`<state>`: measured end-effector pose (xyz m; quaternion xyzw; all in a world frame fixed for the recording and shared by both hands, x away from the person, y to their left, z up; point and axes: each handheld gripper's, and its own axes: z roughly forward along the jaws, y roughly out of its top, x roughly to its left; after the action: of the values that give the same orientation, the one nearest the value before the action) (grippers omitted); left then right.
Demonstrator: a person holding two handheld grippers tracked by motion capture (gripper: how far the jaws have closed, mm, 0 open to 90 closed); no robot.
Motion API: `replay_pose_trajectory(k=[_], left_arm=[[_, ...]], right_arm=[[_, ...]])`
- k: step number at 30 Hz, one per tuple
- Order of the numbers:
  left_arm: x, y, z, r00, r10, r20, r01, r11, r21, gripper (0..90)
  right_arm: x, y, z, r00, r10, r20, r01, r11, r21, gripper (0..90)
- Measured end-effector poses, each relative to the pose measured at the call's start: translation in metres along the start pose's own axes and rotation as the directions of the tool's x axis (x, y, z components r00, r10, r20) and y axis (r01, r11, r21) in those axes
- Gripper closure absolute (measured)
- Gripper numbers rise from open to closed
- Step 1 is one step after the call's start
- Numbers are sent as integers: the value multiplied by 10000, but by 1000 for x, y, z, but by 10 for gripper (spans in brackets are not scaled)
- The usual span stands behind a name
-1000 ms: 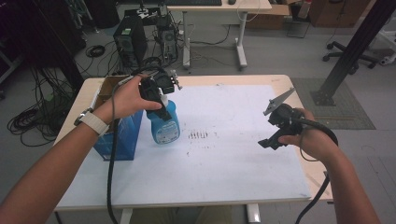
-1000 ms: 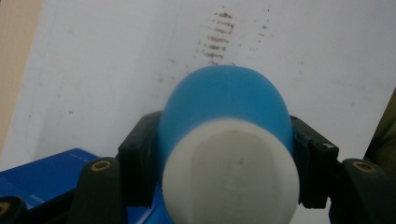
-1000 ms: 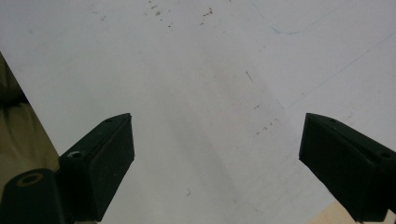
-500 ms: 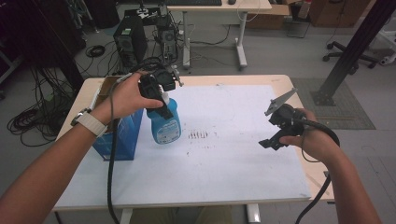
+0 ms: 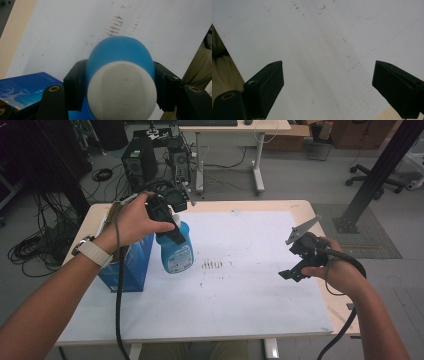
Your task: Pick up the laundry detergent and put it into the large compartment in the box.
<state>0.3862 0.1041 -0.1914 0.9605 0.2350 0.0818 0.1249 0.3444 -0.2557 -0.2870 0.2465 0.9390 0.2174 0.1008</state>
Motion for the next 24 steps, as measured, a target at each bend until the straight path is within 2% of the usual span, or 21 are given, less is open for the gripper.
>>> replay_pose_trajectory(k=[4, 16, 24], left_arm=[[-1, 0, -3, 9999, -71, -94, 71, 10000, -7, 373], [-1, -2, -16, 9972, -697, -272, 697, 9976, -13, 374], [1, -6, -29, 9909, -1277, -426, 1269, 9917, -209, 375]], right_arm=[[0, 1, -1, 10000, -19, 11, 20, 10000, -42, 104], [1, 2, 0, 9999, -124, 18, 124, 9999, -43, 104], [1, 3, 0, 9999, -159, -2, 159, 9998, -94, 104]])
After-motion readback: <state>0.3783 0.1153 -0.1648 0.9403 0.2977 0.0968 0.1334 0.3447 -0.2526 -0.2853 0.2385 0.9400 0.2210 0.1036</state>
